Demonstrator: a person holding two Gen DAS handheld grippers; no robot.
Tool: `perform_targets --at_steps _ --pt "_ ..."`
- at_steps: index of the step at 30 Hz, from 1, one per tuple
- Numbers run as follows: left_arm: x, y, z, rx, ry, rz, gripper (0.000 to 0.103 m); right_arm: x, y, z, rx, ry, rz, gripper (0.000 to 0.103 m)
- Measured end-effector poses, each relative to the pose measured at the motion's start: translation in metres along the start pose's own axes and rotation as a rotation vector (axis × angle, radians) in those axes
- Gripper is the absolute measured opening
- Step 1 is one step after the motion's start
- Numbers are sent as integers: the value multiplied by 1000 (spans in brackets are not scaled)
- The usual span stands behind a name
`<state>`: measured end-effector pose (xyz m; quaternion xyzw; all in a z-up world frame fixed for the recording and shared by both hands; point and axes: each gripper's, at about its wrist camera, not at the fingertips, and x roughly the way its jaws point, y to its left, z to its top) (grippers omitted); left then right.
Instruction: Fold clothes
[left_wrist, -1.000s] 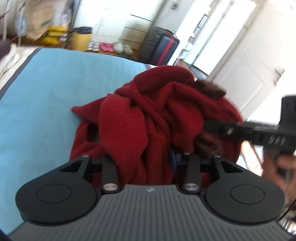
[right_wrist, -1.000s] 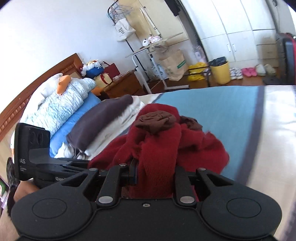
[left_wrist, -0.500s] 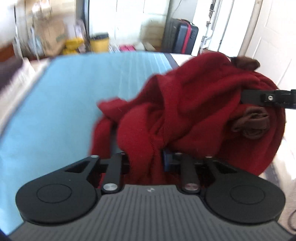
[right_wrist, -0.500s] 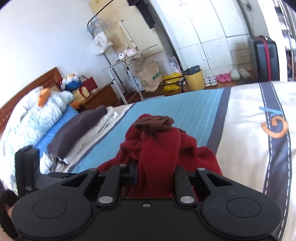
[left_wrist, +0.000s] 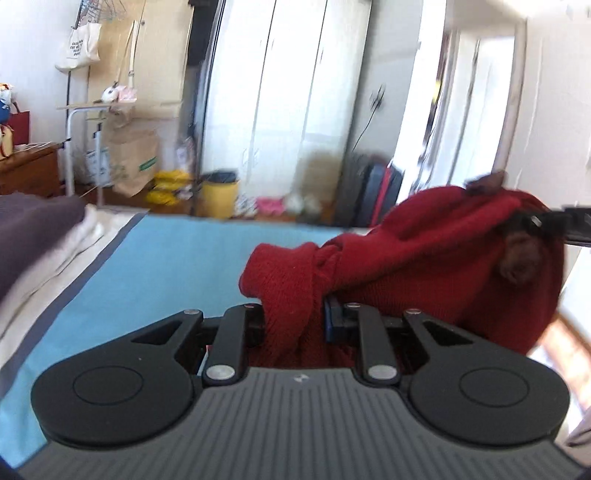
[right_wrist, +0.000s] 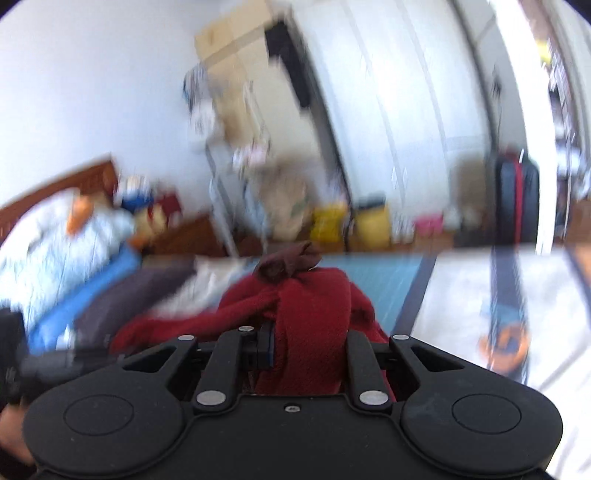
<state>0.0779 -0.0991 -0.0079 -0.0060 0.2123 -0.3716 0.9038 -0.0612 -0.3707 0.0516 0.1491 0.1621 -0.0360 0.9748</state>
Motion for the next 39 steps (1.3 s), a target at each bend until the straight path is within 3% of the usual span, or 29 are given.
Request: perform_targets --at_steps 4,6,7,8,10,13,16,20,25,28,31,33,34,35,37,39 --pt "-5 -24 26 131 -89 134 22 5 4 48 -117 -122 31 22" --pt "0 -28 33 169 -105 190 26 27 -5 59 -115 -108 72 38" --pt "11 -23 29 156 -79 204 27 40 -10 56 -120 -106 52 59" --pt "21 -17 25 142 -53 218 32 50 -15 47 -138 -108 7 74" --pt "55 8 1 79 53 209 41 68 -29 19 -162 -79 -78 76" --pt "104 49 -47 -48 266 257 38 93 -61 -23 -54 117 -188 76" --pt "111 66 -59 -116 309 310 40 105 -81 -39 92 297 -263 76" --pt "100 65 -37 -146 267 310 41 106 -82 -40 270 343 -84 76" --pt "72 53 -25 -87 257 319 44 123 -64 -62 326 481 58 76" --pt "52 64 -16 -244 256 220 45 140 -62 -82 352 537 76 76" --pt "46 50 -18 -216 321 139 50 163 -75 -106 426 519 87 76" --pt "56 39 -27 -181 385 112 52 173 -81 -119 471 504 65 76" --pt "64 37 -34 -182 425 86 53 173 -76 -117 441 471 82 68" --pt "73 37 -41 -188 468 59 58 174 -69 -110 383 454 104 47" --pt "88 34 -51 -163 543 54 69 168 -53 -96 242 397 106 25" --pt "100 30 -60 -122 600 74 70 157 -45 -82 145 322 80 15"
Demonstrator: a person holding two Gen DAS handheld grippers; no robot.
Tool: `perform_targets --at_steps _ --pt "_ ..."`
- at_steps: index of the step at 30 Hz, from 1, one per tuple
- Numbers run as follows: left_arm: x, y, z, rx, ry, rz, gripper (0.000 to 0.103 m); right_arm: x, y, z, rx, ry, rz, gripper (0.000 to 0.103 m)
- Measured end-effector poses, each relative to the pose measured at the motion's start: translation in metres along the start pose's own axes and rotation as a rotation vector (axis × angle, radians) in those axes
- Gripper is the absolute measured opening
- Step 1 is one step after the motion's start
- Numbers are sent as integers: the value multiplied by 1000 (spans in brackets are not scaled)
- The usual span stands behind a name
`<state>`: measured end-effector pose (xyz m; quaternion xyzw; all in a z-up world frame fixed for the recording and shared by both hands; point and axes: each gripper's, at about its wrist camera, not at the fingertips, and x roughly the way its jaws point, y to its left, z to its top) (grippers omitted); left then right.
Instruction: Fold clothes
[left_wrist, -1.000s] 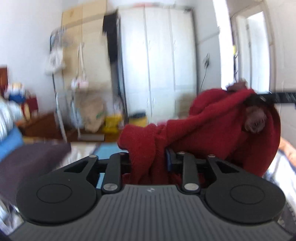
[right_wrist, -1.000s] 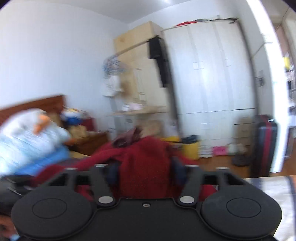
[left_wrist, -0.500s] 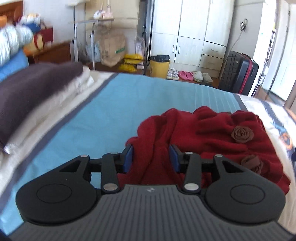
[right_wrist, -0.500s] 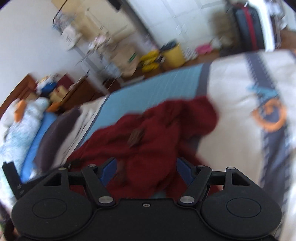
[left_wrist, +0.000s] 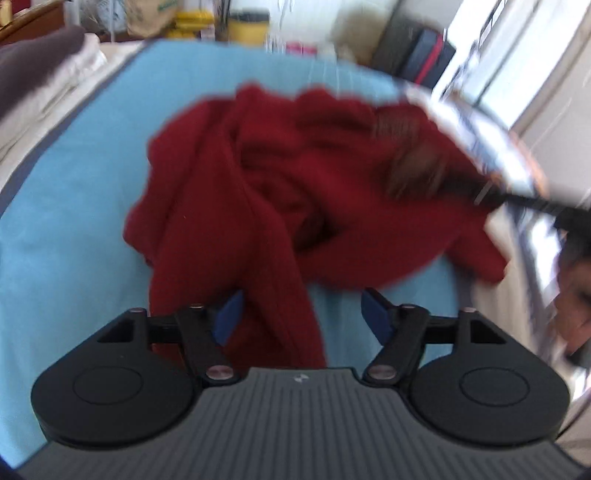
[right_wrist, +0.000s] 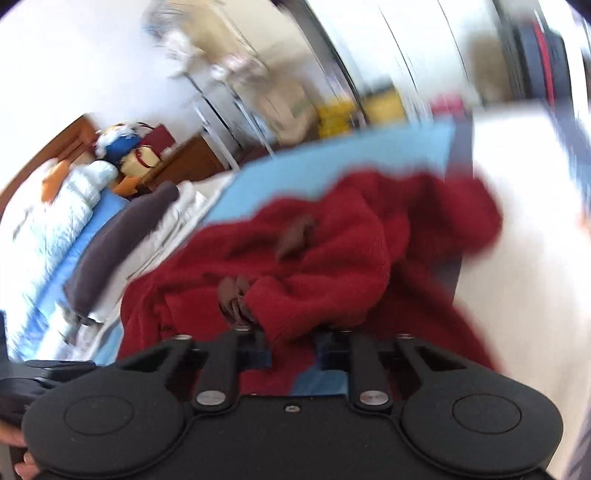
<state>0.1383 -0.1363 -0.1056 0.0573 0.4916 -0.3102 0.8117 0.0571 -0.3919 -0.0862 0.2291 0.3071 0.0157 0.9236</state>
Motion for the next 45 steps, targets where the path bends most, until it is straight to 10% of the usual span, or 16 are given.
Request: perform_targets --at_steps 4,6,9,15,19,21,23,25,32,36,37,39,40,45 --pt "-2 -11 1 87 -48 107 66 -28 -4 17 -18 -104 -79 9" --pt "-10 -16 0 157 -115 194 32 -36 -12 21 -6 -115 -130 8" --pt "-19 -26 -6 325 -209 353 12 -45 -23 26 7 -132 -199 7" --pt "-37 -10 -7 236 -292 385 7 -69 -30 33 -16 -179 -294 1" --pt "-52 1 -1 154 -352 393 7 -80 -45 37 129 -148 -111 9" --pt "-55 9 1 96 -340 343 8 -75 -50 30 245 -73 4 14" --pt "-56 13 0 43 -305 288 10 -61 -51 21 322 21 100 59" --pt "-56 16 -1 -7 -272 241 12 -40 -48 8 366 112 162 77" --pt "-30 17 -4 4 -141 310 72 19 -35 -28 421 183 201 77" --pt "9 24 -8 18 11 325 72 28 -35 -35 323 147 82 77" --pt "11 29 -6 -22 -2 297 70 28 -38 -35 318 136 97 78" --pt "12 37 -1 -81 -26 240 19 27 -46 -36 316 117 122 78" --pt "7 37 3 -85 -35 210 11 26 -49 -36 332 112 119 77" --pt "-10 -12 -2 284 -203 487 10 21 -48 -35 296 75 16 55"
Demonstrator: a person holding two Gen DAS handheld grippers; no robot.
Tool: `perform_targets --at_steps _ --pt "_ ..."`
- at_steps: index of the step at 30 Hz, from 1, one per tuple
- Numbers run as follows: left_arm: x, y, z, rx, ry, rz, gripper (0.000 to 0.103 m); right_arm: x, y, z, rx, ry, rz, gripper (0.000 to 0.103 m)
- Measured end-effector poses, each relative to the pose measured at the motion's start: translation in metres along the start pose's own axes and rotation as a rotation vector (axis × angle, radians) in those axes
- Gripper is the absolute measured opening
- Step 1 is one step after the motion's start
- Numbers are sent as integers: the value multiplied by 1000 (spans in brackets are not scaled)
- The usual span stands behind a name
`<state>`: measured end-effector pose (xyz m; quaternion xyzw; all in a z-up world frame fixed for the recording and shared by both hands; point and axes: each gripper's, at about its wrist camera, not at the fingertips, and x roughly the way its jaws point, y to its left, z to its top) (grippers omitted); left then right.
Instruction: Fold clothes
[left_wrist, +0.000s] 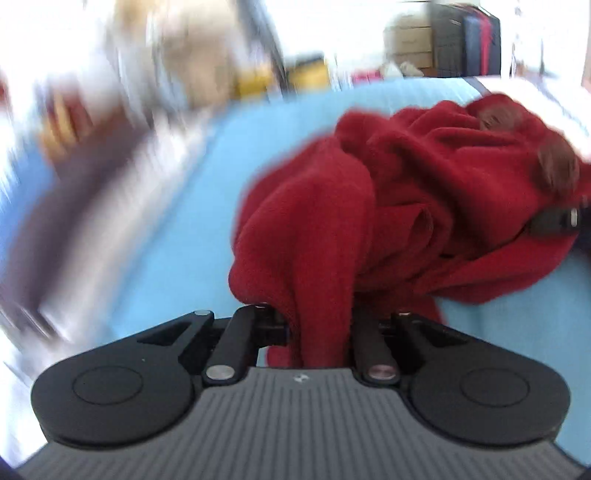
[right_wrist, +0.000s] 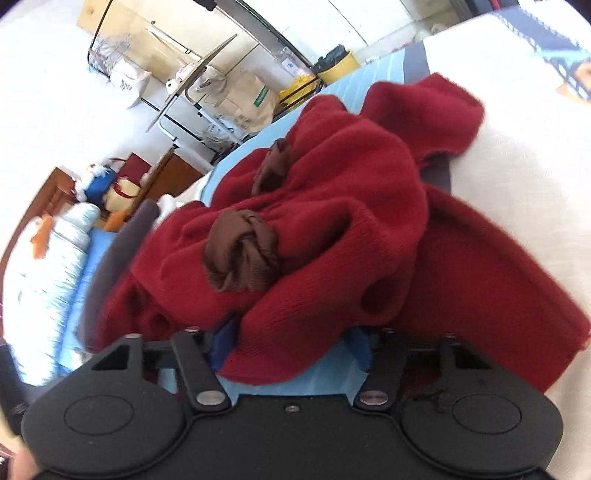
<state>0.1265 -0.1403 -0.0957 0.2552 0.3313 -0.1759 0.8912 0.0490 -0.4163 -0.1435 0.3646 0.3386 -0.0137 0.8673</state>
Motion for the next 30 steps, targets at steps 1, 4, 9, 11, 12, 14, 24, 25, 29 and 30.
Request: perform_targets --at_steps 1,4,9,11,12,14,24,25,29,30 --pt "-4 -6 0 53 -31 54 10 2 4 0 -33 -7 -34 45" --pt "-2 -5 0 87 -42 110 10 3 17 -1 -164 -9 -142 19" --pt "1 -6 -2 89 -55 130 10 -7 41 -5 -391 -28 -265 14" --pt "-2 -3 -5 89 -69 161 10 -13 48 -3 -445 -55 -307 12" --pt "-4 -2 -4 106 -82 208 10 -17 50 -2 -471 -73 -340 11" --pt "-5 1 -2 156 -118 311 10 -24 53 2 -514 -101 -411 11" --pt "-28 4 4 73 -245 251 10 -29 47 15 -589 -117 -651 11" --pt "-31 5 2 54 -245 252 10 -31 50 16 -600 -130 -664 11" --pt "-34 27 3 -112 -240 227 10 -48 50 25 -565 -175 -676 11" --pt "-36 31 3 -138 -244 228 10 -51 47 27 -546 -178 -672 11"
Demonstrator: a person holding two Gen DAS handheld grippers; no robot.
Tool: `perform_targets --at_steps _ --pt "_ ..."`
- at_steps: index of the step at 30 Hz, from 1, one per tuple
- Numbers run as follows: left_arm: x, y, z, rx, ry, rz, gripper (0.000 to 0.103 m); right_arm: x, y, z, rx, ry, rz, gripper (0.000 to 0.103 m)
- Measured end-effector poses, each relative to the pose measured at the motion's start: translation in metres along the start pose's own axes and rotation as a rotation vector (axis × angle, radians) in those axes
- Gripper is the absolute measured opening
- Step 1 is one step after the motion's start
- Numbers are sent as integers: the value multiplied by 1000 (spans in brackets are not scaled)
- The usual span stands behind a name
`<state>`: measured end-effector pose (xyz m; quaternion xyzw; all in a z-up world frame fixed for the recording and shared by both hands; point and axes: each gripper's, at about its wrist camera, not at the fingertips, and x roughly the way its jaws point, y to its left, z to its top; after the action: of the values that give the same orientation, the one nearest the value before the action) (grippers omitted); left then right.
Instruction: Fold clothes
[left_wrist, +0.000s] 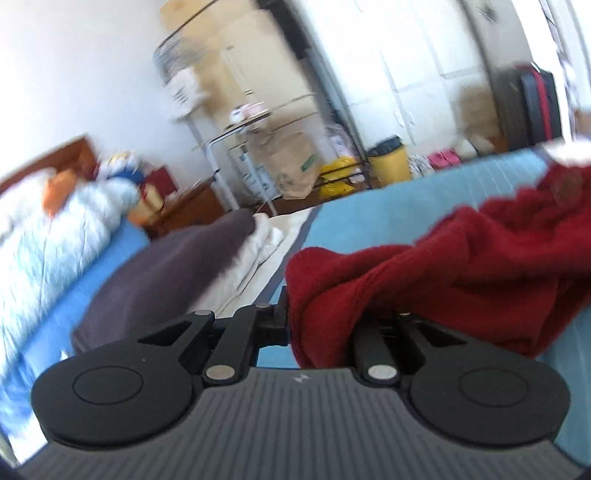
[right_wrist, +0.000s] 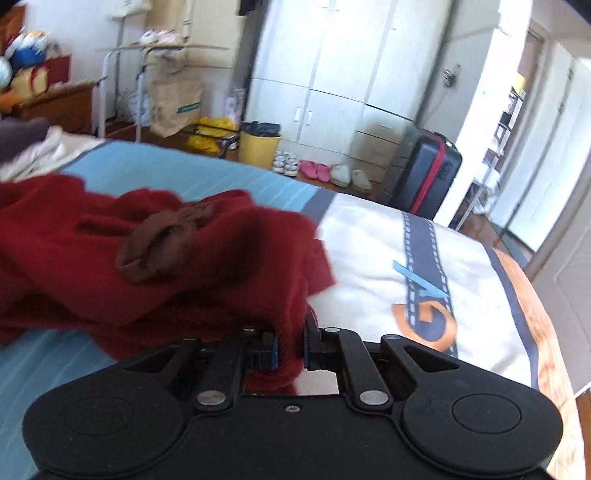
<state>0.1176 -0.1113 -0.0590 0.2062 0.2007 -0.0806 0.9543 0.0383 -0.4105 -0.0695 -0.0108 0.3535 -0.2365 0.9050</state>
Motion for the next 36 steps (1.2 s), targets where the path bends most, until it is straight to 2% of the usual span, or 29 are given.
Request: perform_targets --at_steps 5,9,12,14,18,20,22,25,27,29,31,34,36 --pt "-3 4 0 -42 -38 3 10 -1 -12 -4 43 23 36 11" --pt "-10 23 4 -157 -81 -20 10 -13 -20 9 32 -53 9 10" --pt "-14 32 5 -176 -101 12 10 -35 -35 15 95 -124 18 10" --pt "-13 36 4 -189 -104 14 10 -52 -38 16 88 -167 30 10" --pt "-14 47 7 -230 -137 20 10 -67 -43 15 111 -208 37 9" --pt "-22 52 9 -232 -184 49 10 -71 -44 16 88 -233 -4 9" --pt "-27 62 12 -263 -206 38 10 -78 -45 18 57 -278 -63 9" --pt "-10 71 12 -313 -123 -42 10 -102 -45 26 -7 -416 -211 9" --pt "0 71 8 -333 -92 -56 9 -115 -43 34 -65 -484 -247 9" --pt "0 72 7 -336 -102 -44 9 -121 -47 44 -81 -501 -228 9" --pt "-9 79 11 -349 -145 -34 9 -123 -54 54 -82 -496 -196 9" --pt "-9 88 18 -336 -179 2 10 -112 -69 64 -96 -470 -109 10" --pt "13 85 16 -288 -79 10 10 -91 -71 60 -131 -449 -66 36"
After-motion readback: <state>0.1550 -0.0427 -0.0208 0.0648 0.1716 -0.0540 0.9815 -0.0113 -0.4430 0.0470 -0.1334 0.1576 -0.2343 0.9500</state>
